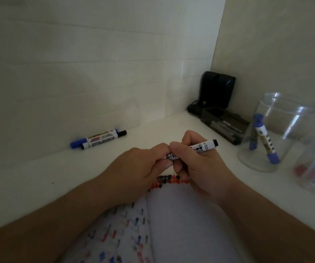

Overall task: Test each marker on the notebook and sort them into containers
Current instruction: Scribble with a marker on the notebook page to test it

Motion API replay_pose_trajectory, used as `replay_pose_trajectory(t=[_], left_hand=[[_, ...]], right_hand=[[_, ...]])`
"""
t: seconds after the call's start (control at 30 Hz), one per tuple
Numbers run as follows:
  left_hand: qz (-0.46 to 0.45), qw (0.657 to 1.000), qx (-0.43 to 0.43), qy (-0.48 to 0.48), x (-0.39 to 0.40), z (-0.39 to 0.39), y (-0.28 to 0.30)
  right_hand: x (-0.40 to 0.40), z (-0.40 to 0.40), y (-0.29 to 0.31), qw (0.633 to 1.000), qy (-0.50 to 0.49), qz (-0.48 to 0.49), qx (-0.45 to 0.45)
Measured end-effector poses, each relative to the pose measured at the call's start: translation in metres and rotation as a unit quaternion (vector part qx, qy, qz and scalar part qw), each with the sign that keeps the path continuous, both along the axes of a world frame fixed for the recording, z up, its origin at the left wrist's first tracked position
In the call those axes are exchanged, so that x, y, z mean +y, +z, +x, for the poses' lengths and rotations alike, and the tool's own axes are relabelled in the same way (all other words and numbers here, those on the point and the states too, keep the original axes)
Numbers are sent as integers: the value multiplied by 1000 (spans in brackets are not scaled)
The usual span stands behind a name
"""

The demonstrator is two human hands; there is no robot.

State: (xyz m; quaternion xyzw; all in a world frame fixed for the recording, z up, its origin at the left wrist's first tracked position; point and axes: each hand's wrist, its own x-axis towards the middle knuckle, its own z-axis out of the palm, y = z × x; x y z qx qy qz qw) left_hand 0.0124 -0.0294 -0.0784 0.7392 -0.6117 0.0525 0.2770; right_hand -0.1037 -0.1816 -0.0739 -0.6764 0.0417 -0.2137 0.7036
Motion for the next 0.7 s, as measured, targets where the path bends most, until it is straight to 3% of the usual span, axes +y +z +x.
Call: replay_pose_trajectory(t=[0.07, 0.17, 0.23, 0.4, 0.6, 0.7], left_hand=[[31, 999, 36, 10, 4, 5, 3], [104, 986, 131, 26, 13, 13, 4], [151, 983, 101, 23, 17, 14, 2], [225, 972, 3, 63, 11, 10, 0], [210, 976, 28, 42, 9, 14, -6], [206, 977, 33, 37, 8, 16, -8]], right_hand=[[-2, -2, 6, 1000, 1, -2, 0], [-14, -8, 20, 997, -8, 73, 23], [-20, -13, 25, 995, 7, 80, 64], [-13, -10, 7, 981, 22, -105, 163], [-2, -5, -2, 952, -70, -241, 174], [1, -4, -5, 944, -97, -252, 188]])
